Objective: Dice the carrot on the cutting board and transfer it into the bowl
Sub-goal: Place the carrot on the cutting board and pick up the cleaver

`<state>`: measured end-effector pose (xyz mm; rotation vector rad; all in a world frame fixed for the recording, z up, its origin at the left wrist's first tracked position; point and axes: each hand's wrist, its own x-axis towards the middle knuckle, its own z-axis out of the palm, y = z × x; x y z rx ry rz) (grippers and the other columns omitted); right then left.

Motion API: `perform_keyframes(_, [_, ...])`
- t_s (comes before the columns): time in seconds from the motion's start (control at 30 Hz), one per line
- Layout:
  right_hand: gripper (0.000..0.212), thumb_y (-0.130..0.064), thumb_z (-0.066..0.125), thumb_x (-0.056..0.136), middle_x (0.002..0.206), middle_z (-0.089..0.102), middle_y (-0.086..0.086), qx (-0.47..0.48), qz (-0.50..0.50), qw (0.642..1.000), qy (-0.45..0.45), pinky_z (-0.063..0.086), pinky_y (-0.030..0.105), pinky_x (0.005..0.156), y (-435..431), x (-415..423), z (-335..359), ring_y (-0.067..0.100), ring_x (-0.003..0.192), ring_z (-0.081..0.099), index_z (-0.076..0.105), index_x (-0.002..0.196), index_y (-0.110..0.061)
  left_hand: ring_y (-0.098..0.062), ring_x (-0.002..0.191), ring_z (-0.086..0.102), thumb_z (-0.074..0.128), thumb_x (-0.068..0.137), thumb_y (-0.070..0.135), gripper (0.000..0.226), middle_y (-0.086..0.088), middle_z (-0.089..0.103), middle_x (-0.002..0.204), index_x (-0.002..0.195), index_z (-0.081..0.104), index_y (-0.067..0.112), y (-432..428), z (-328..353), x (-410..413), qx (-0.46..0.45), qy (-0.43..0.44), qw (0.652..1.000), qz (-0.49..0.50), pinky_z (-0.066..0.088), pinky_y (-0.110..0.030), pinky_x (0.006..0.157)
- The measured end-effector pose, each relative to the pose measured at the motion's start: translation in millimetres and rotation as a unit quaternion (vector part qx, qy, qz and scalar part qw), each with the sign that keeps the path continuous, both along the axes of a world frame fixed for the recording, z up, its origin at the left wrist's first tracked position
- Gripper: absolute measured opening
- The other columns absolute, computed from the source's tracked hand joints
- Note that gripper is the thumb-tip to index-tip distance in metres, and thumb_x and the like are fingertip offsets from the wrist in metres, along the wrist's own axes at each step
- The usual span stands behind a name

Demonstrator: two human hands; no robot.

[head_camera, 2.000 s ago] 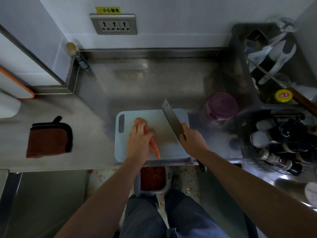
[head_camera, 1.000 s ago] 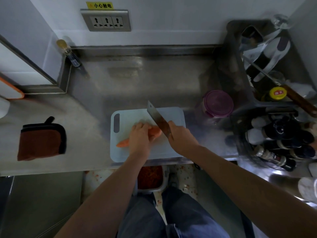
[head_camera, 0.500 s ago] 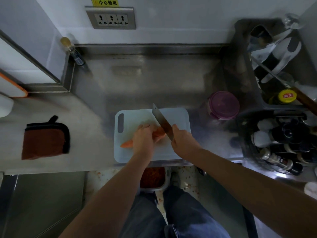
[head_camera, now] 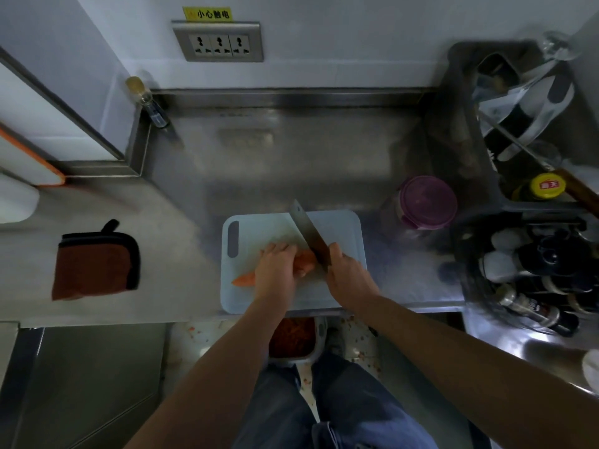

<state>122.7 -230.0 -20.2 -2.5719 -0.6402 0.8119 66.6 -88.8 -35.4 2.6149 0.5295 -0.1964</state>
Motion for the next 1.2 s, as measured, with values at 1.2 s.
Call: perform_keyframes(1.2, [0.014, -0.016, 0.048, 0.093, 0.072, 0.063, 0.011, 0.064, 0.059, 0.996, 0.001, 0.053, 0.043, 0.056, -65.7, 1.7, 7.0, 0.026, 0.059, 0.061, 0.048, 0.107, -0.017, -0.024, 0.124, 0.039, 0.066, 0.087, 0.033, 0.05, -0.007, 0.04, 0.135, 0.131, 0.047, 0.019, -17.6, -3.7, -21.8, 0.072, 0.052, 0.996, -0.015, 0.045, -0.034, 0.096])
